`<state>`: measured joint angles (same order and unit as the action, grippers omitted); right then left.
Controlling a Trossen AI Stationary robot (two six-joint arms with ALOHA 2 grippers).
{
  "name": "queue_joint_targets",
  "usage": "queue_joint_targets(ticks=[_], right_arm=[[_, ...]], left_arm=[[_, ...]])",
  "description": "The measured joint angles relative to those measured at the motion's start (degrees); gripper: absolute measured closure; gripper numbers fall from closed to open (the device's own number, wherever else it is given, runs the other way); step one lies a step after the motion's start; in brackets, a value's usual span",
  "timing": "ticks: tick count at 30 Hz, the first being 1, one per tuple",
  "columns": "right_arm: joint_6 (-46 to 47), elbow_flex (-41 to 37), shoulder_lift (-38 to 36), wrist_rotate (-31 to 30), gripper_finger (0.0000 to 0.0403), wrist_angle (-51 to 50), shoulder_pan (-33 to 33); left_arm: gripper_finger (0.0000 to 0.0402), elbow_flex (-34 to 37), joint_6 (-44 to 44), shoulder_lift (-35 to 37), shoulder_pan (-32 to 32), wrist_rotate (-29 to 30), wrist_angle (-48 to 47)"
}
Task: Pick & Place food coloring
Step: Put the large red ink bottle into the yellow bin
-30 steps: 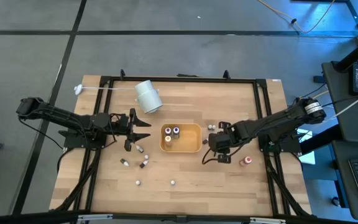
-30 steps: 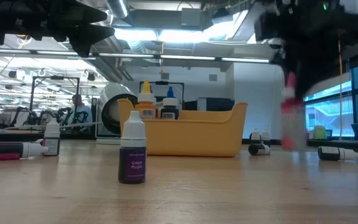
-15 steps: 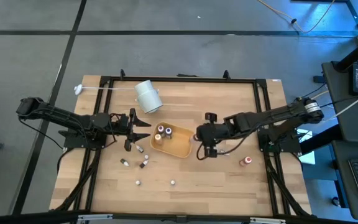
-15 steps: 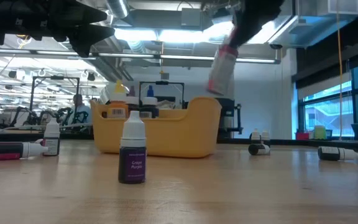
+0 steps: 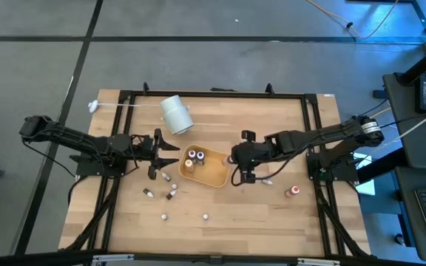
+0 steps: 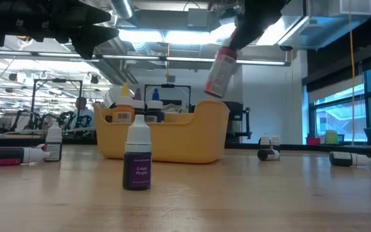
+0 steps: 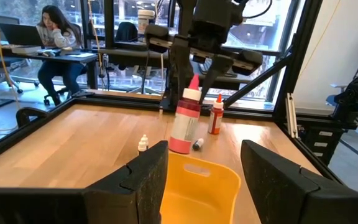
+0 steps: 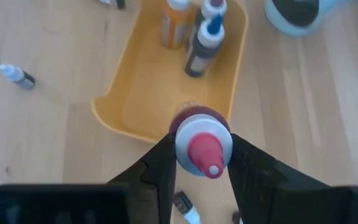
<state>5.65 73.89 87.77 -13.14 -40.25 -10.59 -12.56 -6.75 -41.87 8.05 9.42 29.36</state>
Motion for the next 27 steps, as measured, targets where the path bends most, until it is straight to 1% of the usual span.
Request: queue_joint_targets(ticks=[4, 7, 10, 12, 13, 14, 16, 19, 23, 27], right_arm=[[-1.59, 0.11, 0.68, 3.49, 0.0276, 6.31, 0.00], [-3.78, 0.11, 2.26, 5.99, 0.0277, 9.41, 0.00], [-5.21, 0.11, 4.19, 6.34, 0.0277, 9.52, -0.02], [-6.26, 0.09, 5.44, 6.32, 0.0277, 9.04, 0.00], [-6.70, 0.07, 5.94, 6.31, 0.0277, 9.01, 0.00], [-7.38, 0.07, 6.34, 6.31, 0.0277, 9.01, 0.04], [-7.74, 0.07, 6.93, 6.31, 0.0276, 9.16, 0.25], [-7.71, 0.07, 7.56, 6.35, 0.0276, 9.04, 0.65], [-7.71, 0.07, 7.50, 6.27, 0.0276, 8.87, 0.79], [-7.76, 0.07, 7.50, 6.29, 0.0276, 8.36, 0.74]], left_arm=[[0.0203, 0.00, -1.16, 0.00, 0.00, -0.05, -0.03], [0.0204, -0.02, -6.93, 0.01, -0.01, -0.52, -2.14], [0.0205, -0.02, -17.48, 0.07, -0.02, -3.97, -9.66], [0.0205, -0.02, -23.11, 0.03, 0.00, -7.04, -17.55], [0.0205, -0.02, -25.11, -0.14, 0.05, -7.52, -21.34], [0.0205, -0.02, -27.24, -0.23, 0.10, -7.07, -24.63], [0.0205, -0.02, -31.15, -0.26, 0.15, -3.64, -30.14], [0.0204, -0.02, -33.63, -0.50, 0.07, 0.59, -34.64], [0.0205, -0.02, -33.13, -0.89, 0.09, 1.92, -33.41], [0.0205, -0.02, -32.57, -2.29, 0.10, 5.55, -33.11]])
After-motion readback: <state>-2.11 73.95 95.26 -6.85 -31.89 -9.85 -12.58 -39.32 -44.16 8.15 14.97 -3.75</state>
